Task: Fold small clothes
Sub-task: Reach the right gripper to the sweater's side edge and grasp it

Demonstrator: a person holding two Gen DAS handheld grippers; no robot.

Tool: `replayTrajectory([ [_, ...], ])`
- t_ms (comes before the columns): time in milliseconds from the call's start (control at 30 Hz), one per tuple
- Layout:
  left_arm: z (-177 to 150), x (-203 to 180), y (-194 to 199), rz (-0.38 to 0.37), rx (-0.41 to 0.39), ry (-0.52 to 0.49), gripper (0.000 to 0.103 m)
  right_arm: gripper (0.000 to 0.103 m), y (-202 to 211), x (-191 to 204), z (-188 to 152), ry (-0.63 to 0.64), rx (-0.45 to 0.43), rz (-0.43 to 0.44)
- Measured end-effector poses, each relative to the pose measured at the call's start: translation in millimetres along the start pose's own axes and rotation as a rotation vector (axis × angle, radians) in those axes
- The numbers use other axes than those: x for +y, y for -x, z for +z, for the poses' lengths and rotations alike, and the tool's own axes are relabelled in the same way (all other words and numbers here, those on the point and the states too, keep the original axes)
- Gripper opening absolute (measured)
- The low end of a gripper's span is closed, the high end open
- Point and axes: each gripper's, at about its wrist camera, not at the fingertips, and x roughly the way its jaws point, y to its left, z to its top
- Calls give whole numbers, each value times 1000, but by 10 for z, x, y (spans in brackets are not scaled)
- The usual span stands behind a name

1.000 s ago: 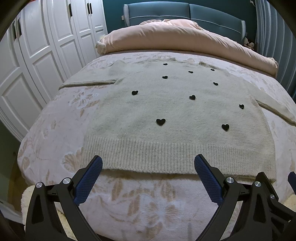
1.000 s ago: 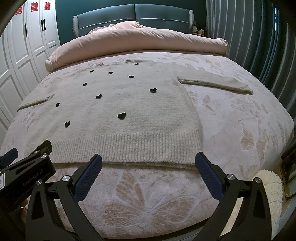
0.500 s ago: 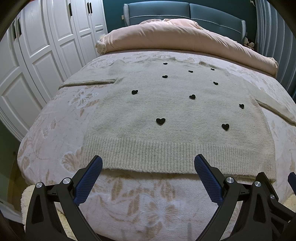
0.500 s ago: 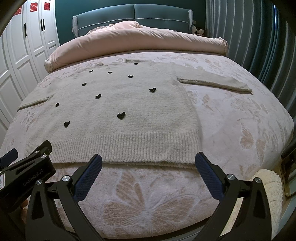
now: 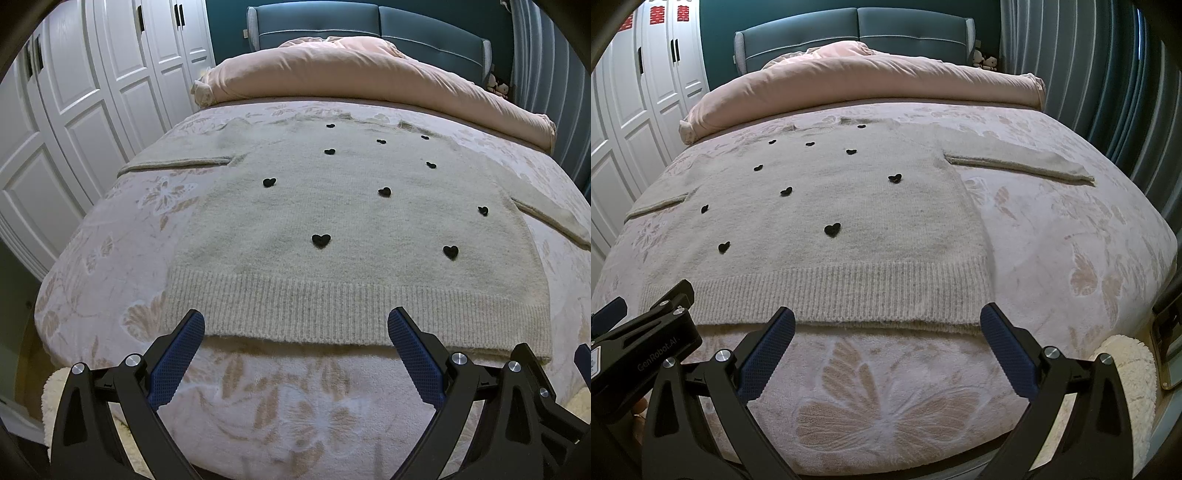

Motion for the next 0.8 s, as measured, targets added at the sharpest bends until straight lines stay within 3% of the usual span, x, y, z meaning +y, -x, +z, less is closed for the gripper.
replayTrajectory([
  [167,-4,0,-11,-1,6,-1,98,98,-13,-7,-13,-1,4,7],
  [400,13,82,-204,-32,91,22,98,98,-272,-223,40,-28,54,89],
  [567,104,246,-340,-25,107,62,98,98,-627,-843,417,-133,50,65],
  [700,211,362,-482,8,126,103,98,98,-981,-1405,880,-197,7,-51],
  [800,281,386,-583,35,130,96,98,98,-1358,-1926,1269,-279,-23,-83],
])
